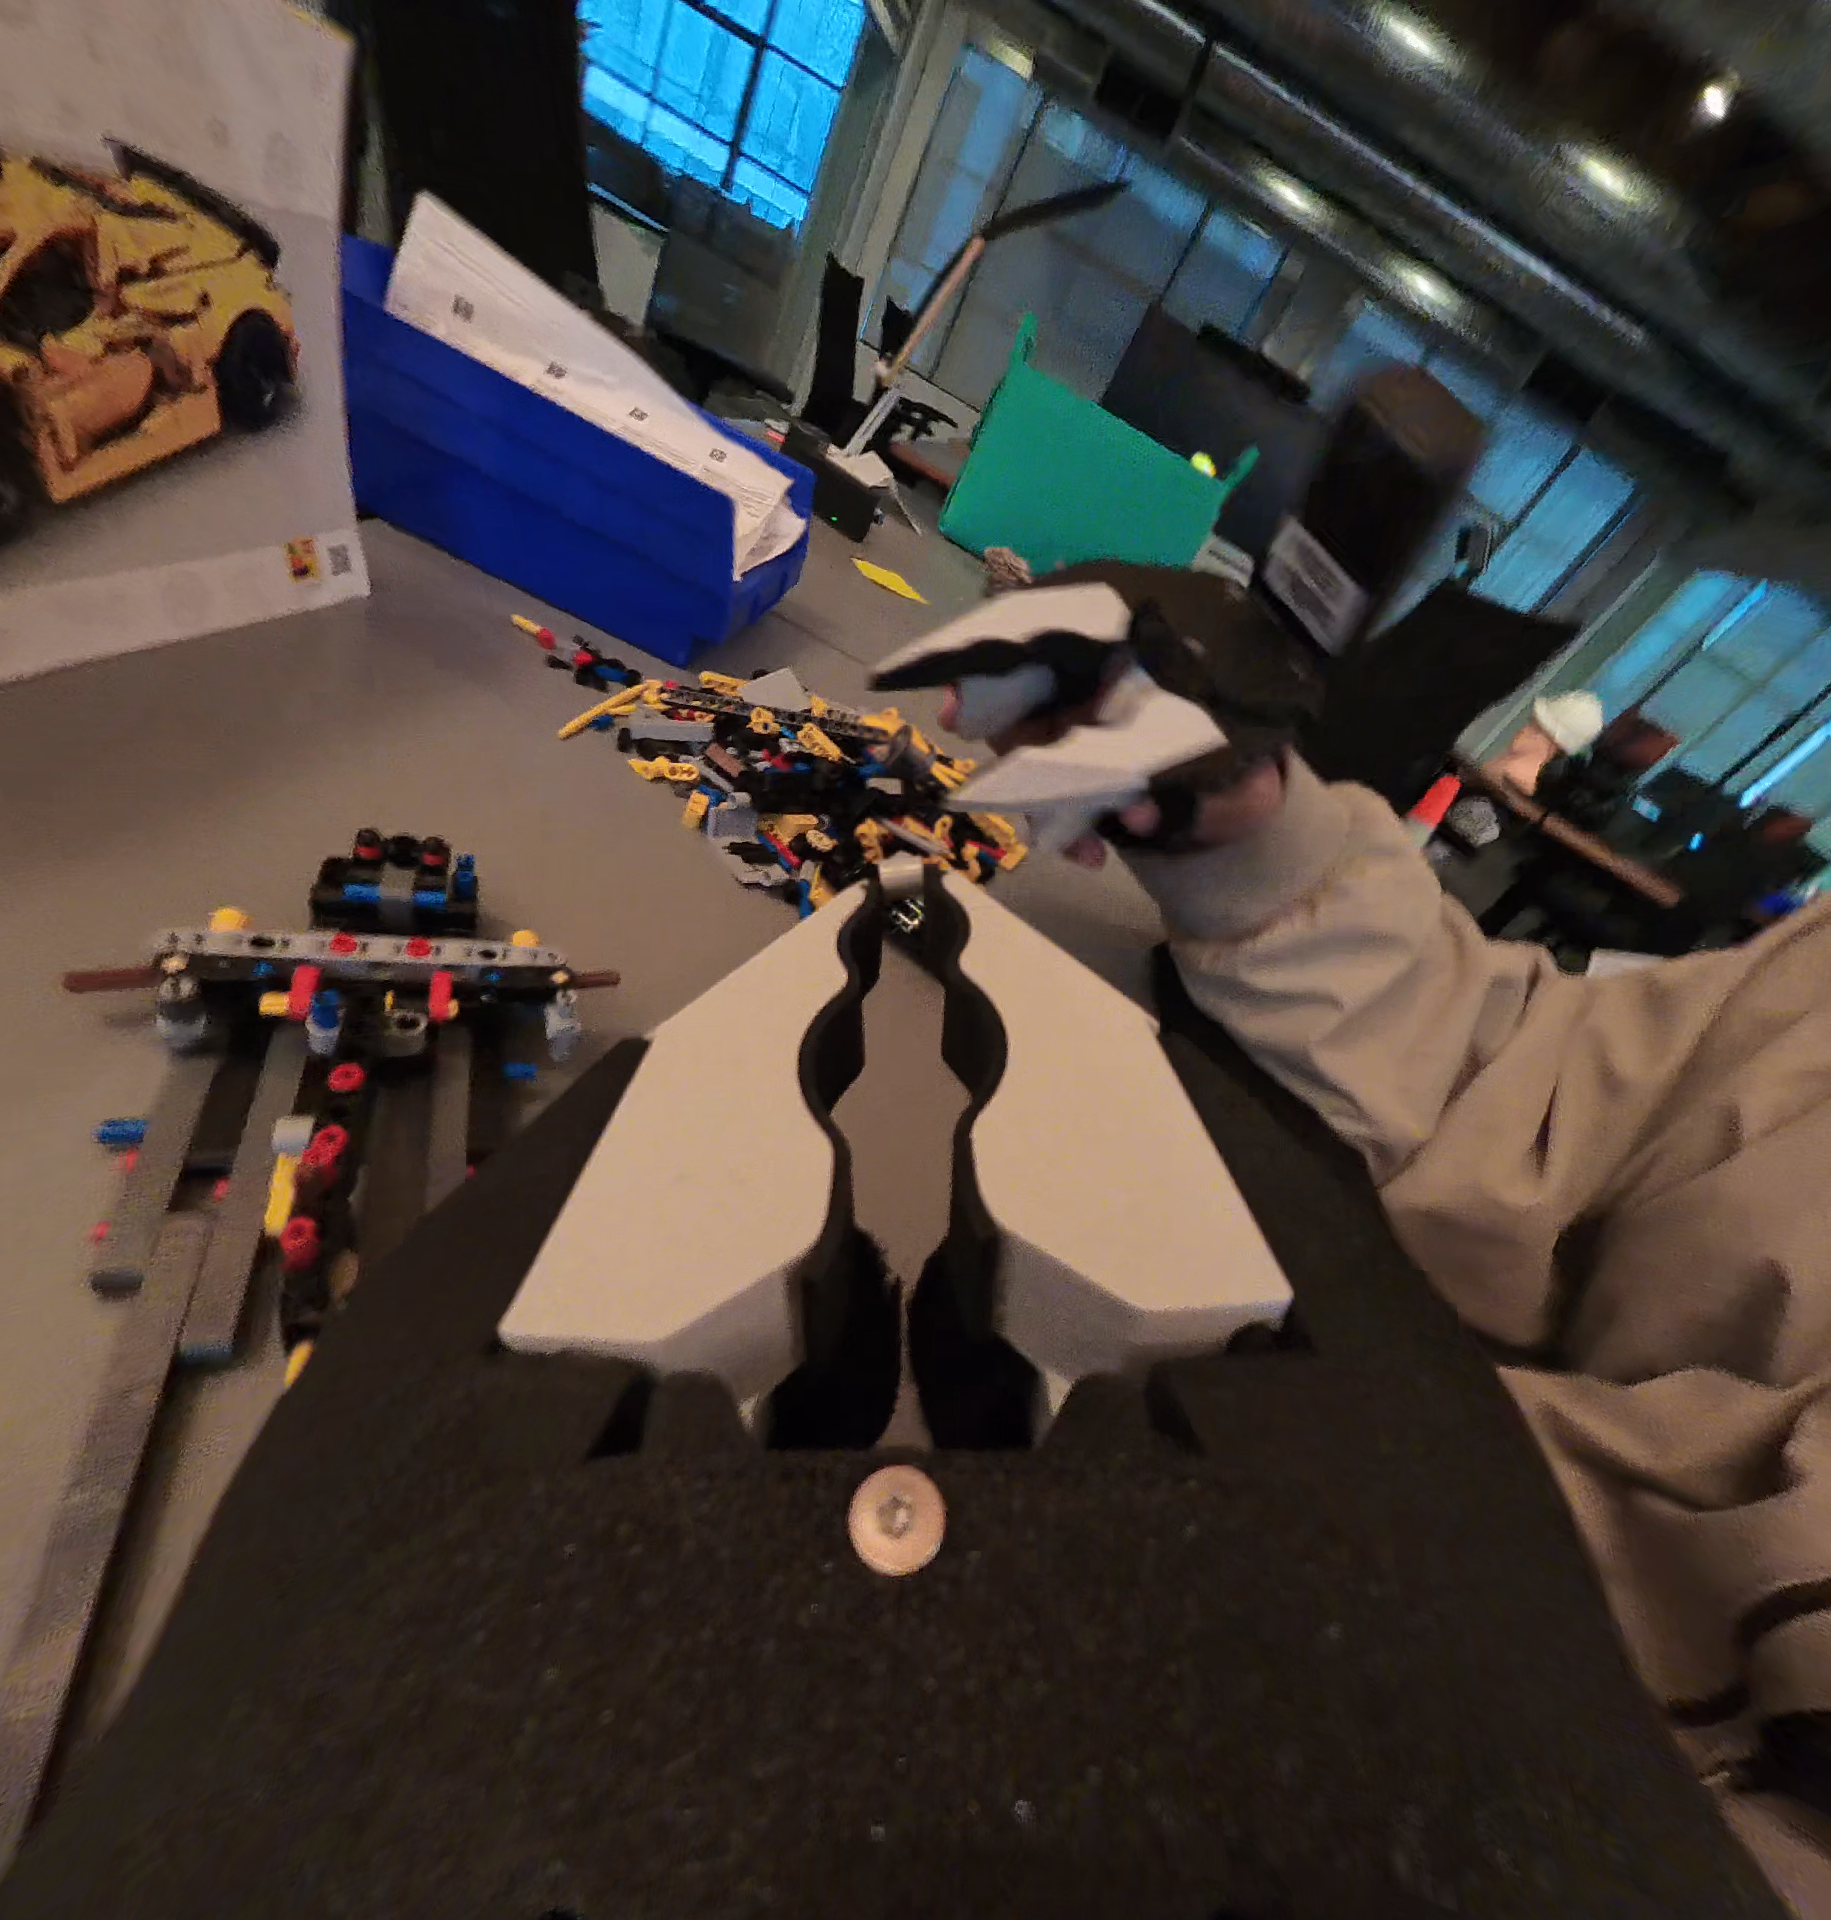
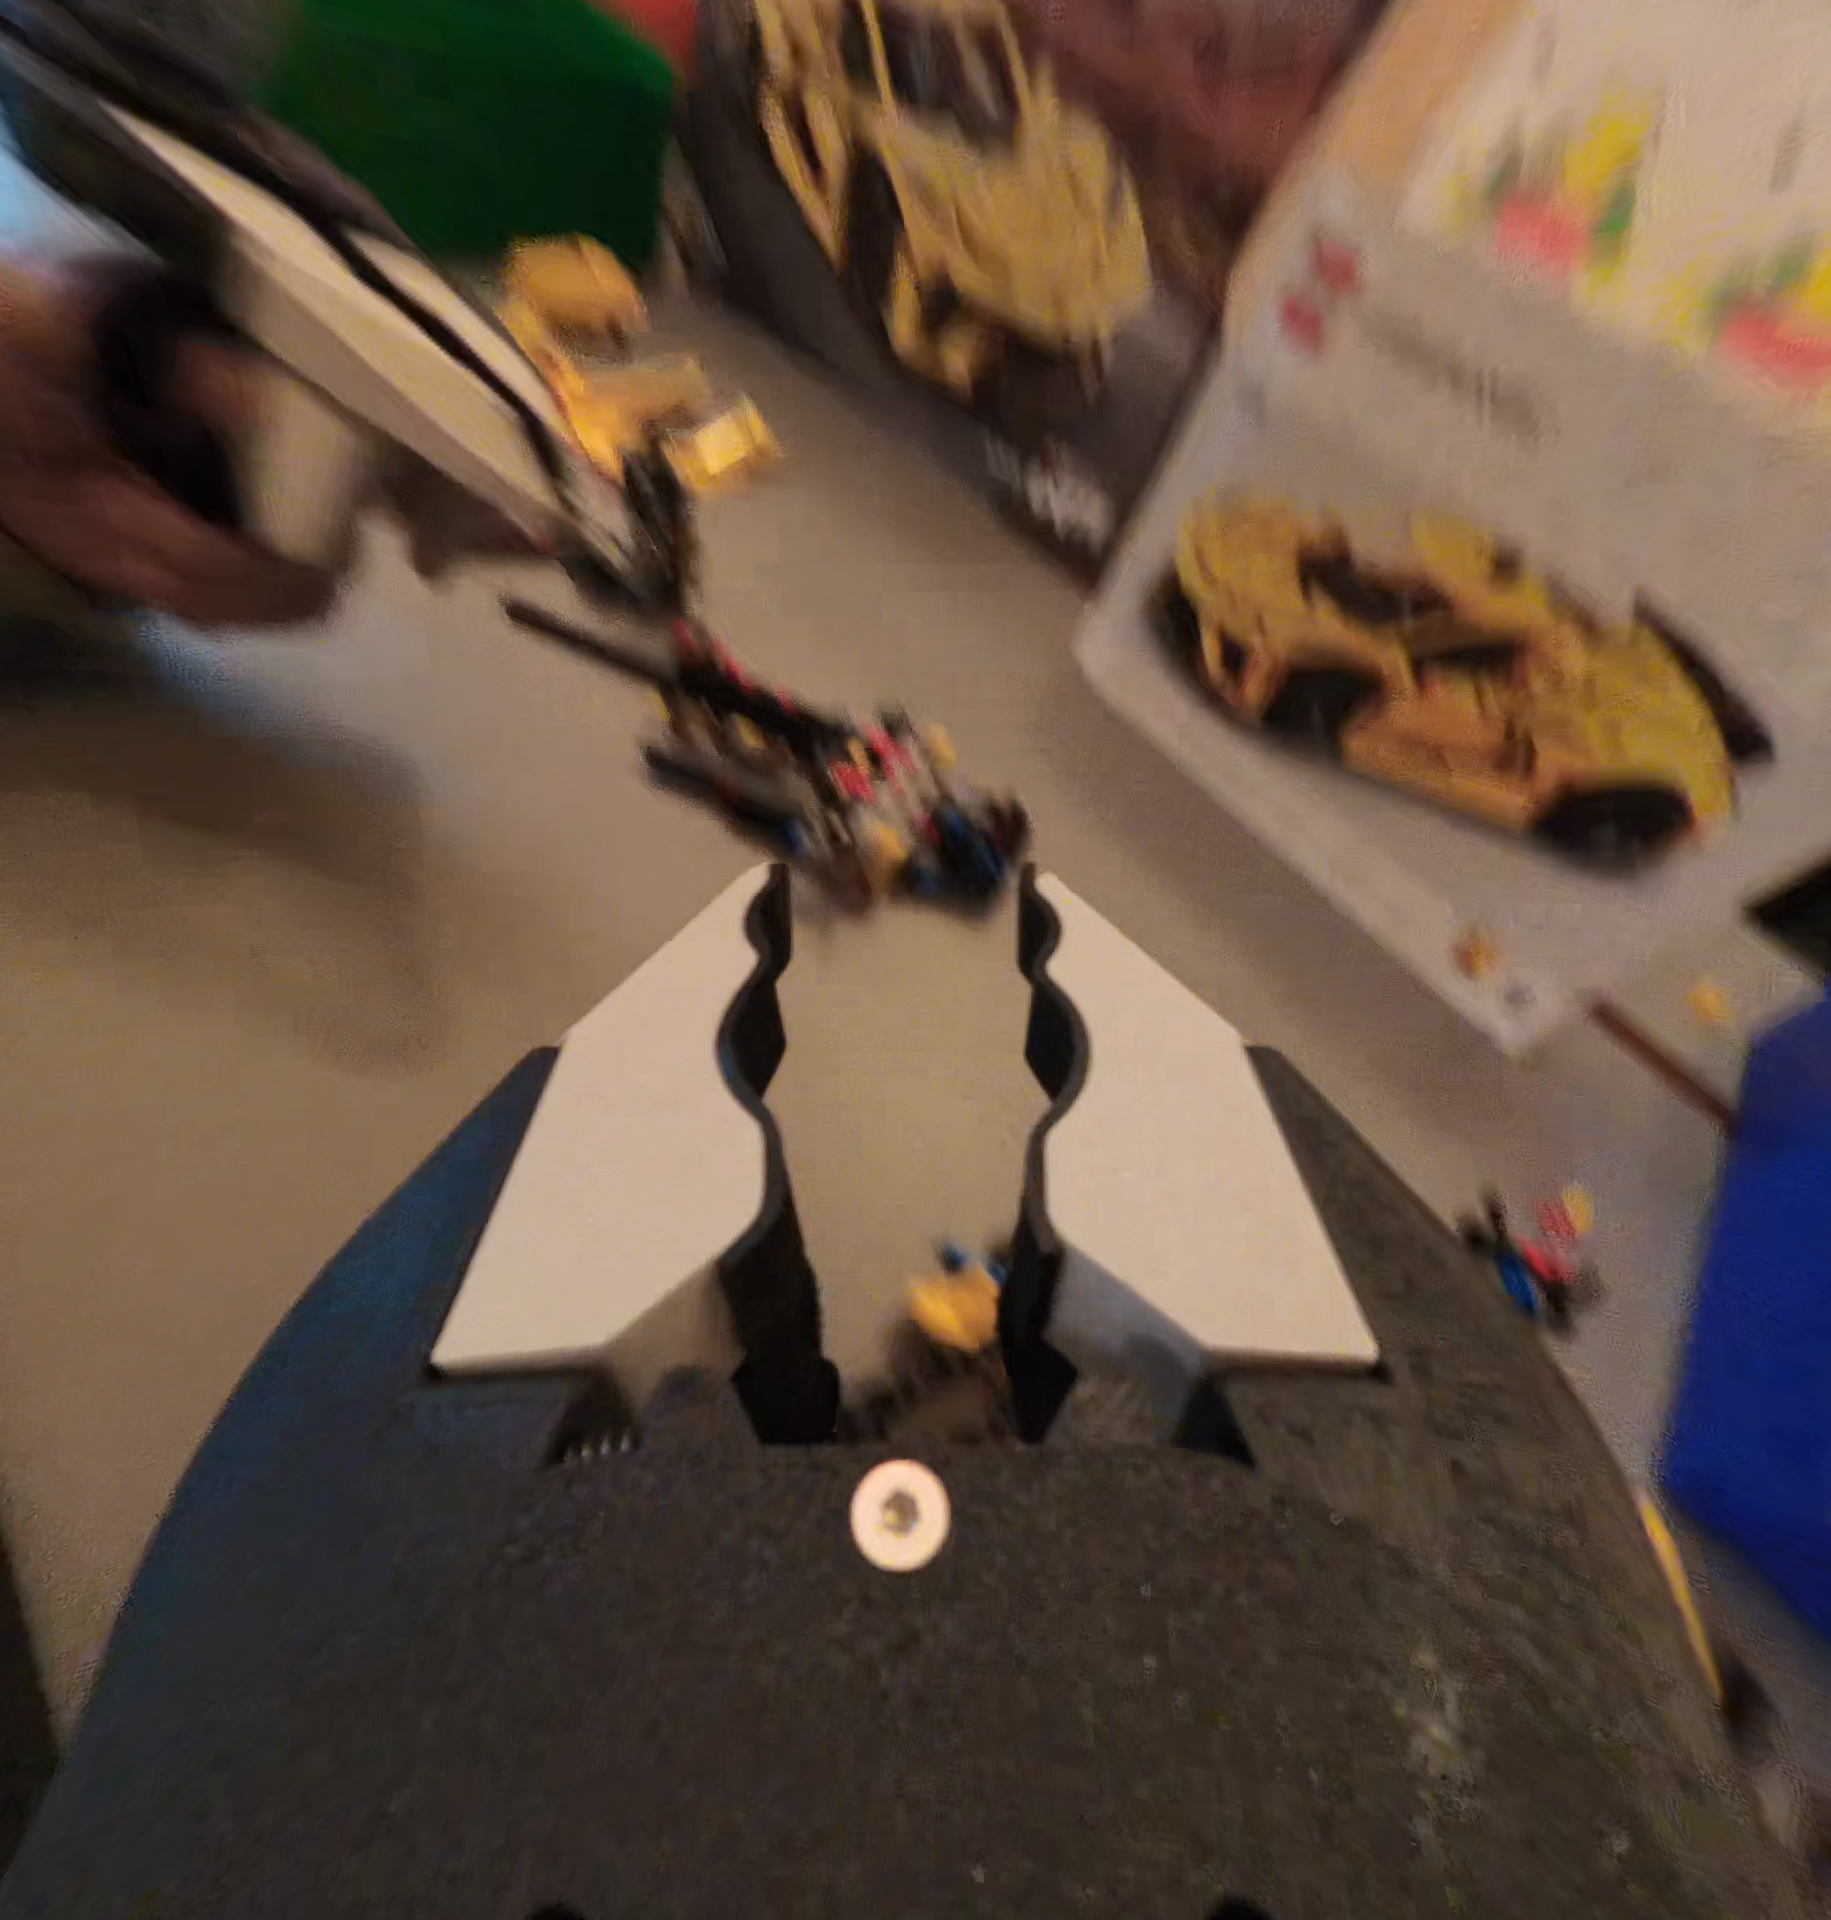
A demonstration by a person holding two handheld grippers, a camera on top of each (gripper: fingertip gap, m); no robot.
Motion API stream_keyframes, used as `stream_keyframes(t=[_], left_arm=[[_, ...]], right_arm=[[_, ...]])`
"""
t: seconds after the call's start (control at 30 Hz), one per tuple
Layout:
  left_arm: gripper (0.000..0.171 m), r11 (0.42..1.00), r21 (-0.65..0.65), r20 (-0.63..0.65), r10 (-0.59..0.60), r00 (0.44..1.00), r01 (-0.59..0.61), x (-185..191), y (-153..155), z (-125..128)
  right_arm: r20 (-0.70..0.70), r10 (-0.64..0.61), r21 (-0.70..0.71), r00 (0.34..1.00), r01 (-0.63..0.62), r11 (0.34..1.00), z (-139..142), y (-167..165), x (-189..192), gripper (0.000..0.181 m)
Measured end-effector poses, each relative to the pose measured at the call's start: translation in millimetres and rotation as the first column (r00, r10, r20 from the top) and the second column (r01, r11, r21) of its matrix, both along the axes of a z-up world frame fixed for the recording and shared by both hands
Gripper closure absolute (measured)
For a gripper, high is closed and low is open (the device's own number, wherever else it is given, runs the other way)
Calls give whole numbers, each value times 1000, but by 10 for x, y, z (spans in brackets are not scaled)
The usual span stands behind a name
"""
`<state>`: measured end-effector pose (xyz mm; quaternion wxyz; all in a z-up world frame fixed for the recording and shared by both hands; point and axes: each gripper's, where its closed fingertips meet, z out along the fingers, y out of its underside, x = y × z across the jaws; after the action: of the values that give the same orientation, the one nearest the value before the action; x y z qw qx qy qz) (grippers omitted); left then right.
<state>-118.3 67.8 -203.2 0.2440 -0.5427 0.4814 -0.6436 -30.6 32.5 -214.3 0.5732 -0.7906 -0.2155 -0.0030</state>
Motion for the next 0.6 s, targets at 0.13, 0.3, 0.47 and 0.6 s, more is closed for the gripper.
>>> stream_keyframes(t=[0.13, 0.3, 0.47, 0.6], left_arm=[[165, 977, -201, -59, -85, 995, 72, -9, -14, -92], [165, 948, -275, -147, -208, 967, 162, -18, -183, -260], [164, 975, -144, -233, -201, 952, 171, 0, -275, -430], [160, 990, -83, -253, -134, 958, 116, 29, -182, -434]], right_arm=[[50, 55, 110, 997, -60, 992, -24, 219, -647, 140], [241, 85, 108, 967, -114, 988, -163, 230, -900, 162], [320, 113, 1, 941, -120, 993, -392, 218, -905, 174], [303, 112, -45, 946, -103, 994, -404, 219, -780, 176]])
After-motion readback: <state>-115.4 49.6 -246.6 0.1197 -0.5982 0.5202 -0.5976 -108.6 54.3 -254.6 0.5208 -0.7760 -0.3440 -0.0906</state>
